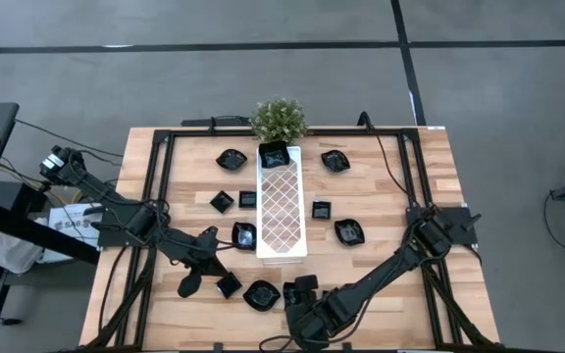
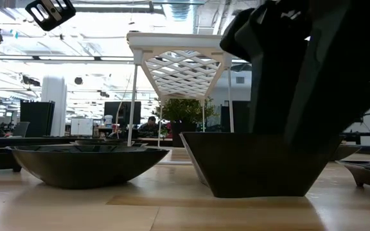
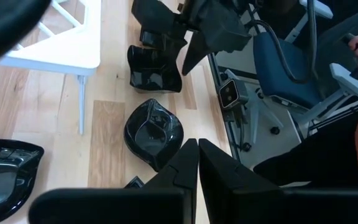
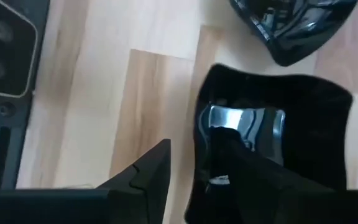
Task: Pick & Place Mini shaped plates
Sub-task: Stack the distorted square plate on the other distorted square plate on the shelf
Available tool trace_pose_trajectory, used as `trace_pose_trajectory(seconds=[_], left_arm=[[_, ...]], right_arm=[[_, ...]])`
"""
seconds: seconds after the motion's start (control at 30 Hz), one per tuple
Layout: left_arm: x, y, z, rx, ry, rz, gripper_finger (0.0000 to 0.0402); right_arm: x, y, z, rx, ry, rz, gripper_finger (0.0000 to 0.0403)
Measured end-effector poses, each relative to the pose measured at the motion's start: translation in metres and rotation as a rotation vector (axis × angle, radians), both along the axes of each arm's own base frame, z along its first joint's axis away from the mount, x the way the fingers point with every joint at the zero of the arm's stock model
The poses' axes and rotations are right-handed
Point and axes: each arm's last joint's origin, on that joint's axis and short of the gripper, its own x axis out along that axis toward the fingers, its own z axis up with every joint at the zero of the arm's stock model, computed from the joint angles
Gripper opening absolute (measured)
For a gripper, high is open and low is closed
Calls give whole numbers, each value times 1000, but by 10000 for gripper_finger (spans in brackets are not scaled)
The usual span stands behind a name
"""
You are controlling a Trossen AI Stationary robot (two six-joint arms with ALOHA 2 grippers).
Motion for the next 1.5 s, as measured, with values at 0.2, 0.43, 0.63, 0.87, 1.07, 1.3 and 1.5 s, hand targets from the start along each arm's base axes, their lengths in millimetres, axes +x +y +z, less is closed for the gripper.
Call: trace_pose_trajectory(seconds=[0.2, 0.43, 0.63, 0.87, 1.07, 1.3, 1.5], left_arm=[[0, -1, 0, -3, -1, -1, 14], [0, -1, 0, -4, -3, -1, 14], [0, -1, 0, -4, -4, -1, 14], [0, -1, 1, -5, -7, -2, 14], [0, -1, 1, -5, -7, -2, 14], [0, -1, 1, -6, -9, -2, 14], [0, -1, 1, -12, -5, -6, 14]], right_arm=[[0, -1, 0, -2, -2, -5, 123], [0, -1, 0, -2, 8, -3, 77], [1, -3, 0, -1, 9, -7, 15], [2, -3, 1, 8, 2, -16, 4], [5, 1, 29, 25, -13, -18, 2], [7, 4, 81, 67, -25, 16, 1], [6, 6, 135, 174, -97, 51, 0]])
